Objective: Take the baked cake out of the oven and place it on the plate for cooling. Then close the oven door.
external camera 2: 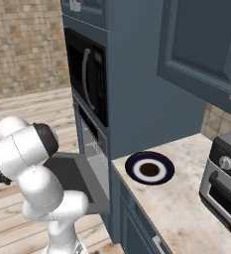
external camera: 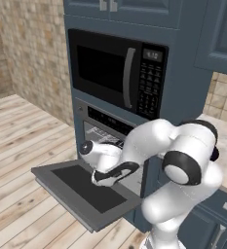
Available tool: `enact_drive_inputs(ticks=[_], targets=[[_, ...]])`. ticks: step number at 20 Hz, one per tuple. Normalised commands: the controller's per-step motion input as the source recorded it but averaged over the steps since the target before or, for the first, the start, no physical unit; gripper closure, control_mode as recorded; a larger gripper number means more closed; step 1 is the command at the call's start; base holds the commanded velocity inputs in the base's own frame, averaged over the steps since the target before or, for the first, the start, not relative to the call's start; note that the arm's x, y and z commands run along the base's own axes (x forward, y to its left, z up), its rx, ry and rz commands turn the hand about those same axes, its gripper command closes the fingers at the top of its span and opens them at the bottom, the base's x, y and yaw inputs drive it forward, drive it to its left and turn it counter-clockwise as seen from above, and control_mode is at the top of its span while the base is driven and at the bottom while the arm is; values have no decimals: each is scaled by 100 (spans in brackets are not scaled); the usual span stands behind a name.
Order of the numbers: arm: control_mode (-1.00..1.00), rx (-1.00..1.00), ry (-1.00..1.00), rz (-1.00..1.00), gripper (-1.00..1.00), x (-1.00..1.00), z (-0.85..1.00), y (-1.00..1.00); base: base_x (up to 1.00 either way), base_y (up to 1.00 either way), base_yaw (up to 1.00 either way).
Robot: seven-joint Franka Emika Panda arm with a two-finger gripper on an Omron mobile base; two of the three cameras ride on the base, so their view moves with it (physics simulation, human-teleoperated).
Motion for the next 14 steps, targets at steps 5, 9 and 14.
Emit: enact_drive_inputs(ticks=[5, 9, 14], targets=[[-100, -22, 41, -11, -100, 94, -57, -49, 0, 0, 0], [-100, -38, 17, -9, -100, 75, -84, -8, 0, 0, 0], [-100, -47, 1, -7, -100, 70, -85, 7, 0, 0, 0]])
